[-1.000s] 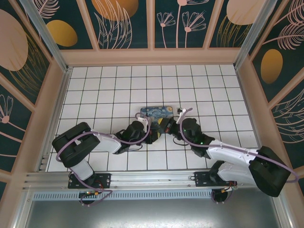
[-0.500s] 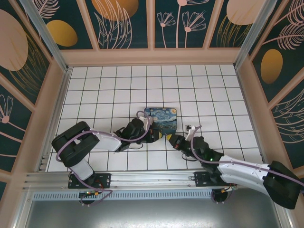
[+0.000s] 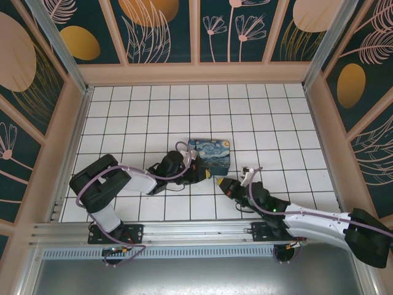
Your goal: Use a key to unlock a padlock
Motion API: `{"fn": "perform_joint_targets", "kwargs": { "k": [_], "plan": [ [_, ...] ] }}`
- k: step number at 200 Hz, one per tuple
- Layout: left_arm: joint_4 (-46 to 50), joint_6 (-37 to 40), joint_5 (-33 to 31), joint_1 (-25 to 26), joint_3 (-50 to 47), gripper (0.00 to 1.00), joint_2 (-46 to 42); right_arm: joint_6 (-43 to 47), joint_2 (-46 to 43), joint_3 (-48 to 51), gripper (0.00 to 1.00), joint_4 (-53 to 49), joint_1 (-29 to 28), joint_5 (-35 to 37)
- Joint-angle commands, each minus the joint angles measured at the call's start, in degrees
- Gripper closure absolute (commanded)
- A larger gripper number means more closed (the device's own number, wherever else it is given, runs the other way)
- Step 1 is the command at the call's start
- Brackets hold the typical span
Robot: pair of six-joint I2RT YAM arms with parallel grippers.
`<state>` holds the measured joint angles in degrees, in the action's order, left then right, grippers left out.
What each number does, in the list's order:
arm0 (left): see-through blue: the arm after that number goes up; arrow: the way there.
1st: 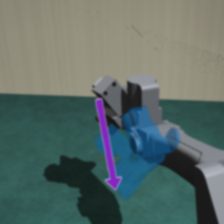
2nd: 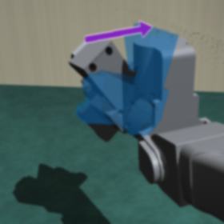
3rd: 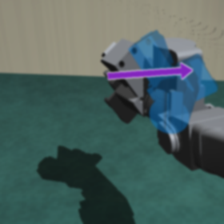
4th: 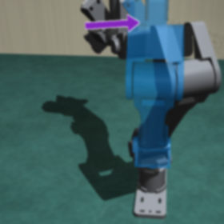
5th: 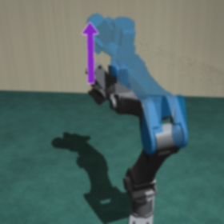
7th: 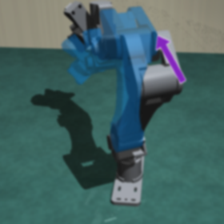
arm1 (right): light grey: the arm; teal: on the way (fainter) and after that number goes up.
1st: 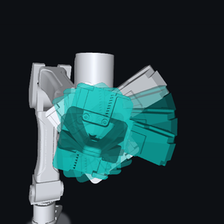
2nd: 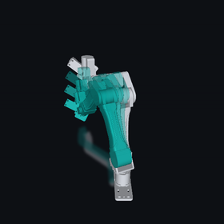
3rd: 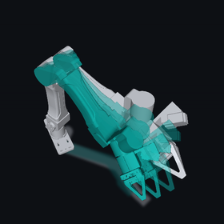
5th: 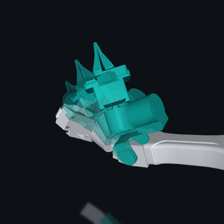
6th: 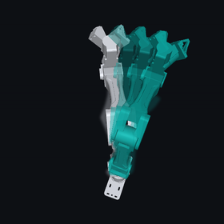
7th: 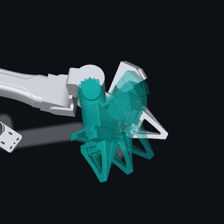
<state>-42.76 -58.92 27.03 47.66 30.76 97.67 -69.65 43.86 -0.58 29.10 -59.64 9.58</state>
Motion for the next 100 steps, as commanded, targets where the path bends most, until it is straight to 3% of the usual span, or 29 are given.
{"fn": "perform_joint_targets", "kwargs": {
  "k": [1,100],
  "plan": [
    [-5.64,-1.91,2.93,-0.28,0.00,1.00,0.18,-1.87,-0.88,4.56,1.00,-0.46,-0.50,1.64],
    [-2.81,0.02,3.18,-1.50,0.62,1.00,-1.08,-4.15,5.15,3.03,1.00,0.29,0.49,0.07]
  ]
}}
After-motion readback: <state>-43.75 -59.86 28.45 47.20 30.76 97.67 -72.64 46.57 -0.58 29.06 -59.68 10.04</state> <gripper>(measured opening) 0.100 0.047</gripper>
